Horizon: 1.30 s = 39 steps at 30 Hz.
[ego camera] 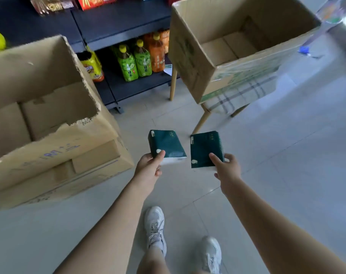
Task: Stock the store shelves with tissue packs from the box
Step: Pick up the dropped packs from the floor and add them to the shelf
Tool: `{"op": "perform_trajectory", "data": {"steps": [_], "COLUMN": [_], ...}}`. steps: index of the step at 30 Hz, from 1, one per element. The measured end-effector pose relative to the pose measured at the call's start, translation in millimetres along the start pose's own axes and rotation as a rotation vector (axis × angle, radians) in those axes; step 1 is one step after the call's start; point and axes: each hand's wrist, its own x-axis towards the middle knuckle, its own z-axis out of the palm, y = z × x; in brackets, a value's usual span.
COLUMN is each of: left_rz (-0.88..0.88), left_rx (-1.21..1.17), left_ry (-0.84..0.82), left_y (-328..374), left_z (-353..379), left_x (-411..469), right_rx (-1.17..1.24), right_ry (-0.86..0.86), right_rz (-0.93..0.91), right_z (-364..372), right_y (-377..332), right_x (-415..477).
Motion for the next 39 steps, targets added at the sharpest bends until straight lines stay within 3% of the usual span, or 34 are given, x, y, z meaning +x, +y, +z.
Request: {"op": "perform_trajectory", "data": {"steps": [16,23,32,39], "left_rz": [0.33,0.416,0.478,0.516], "left_rx": [0.006,-0.14,-0.111,-0.146], "left_ry": [-0.23,-0.374,-0.549,-0.589], "left_y": [60,108,192,262], "left_z": [162,241,322,386], "left_x": [-303,-407,-417,-394], "right_rx": [0.144,0.231,0.293,0.234], "right_ry": [-0.006,0.037,0.067,0.156], "right_rz": [-0.364,-0.514,-0.65,-0.746], "right_z": [-292,-387,-432,-456], "right_y": [-107,-169,-271,-354], "right_x": [-173,-229,-220,-201]}}
